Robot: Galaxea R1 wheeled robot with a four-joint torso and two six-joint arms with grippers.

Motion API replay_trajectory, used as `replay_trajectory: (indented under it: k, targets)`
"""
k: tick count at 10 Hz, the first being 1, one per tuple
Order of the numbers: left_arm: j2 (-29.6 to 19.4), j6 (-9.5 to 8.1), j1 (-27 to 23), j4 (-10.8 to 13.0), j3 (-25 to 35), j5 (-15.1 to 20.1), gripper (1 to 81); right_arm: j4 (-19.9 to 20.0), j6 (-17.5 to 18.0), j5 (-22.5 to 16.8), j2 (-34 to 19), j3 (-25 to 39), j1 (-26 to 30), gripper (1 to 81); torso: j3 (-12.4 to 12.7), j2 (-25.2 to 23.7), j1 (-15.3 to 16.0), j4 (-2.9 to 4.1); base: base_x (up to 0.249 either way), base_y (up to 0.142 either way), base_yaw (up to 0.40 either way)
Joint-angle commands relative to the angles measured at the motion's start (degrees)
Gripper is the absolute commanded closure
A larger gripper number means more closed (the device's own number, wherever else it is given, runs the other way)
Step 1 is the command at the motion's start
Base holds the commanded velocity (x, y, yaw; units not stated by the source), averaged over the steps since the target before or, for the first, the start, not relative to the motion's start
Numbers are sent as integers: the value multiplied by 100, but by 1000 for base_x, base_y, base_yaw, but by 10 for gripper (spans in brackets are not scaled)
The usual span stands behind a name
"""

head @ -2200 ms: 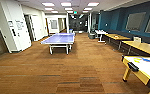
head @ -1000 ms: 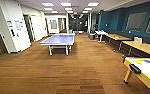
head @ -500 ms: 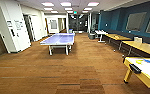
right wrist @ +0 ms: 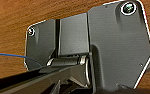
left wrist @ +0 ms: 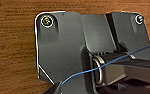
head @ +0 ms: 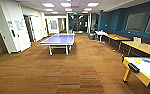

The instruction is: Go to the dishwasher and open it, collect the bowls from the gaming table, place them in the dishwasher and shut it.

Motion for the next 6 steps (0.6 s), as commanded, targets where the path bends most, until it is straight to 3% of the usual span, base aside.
replay_trajectory:
  k: [1, 6]
  targets:
    - [-44, 4, -340, -14, -21, 270, 10, -27, -19, -275, 46, 41, 270, 10, 0, 0, 0, 0, 0, 0, -264]
    - [-35, -5, -332, -14, -21, 279, 10, -27, -19, -275, 46, 41, 270, 10, 0, 0, 0, 0, 0, 0, -333]
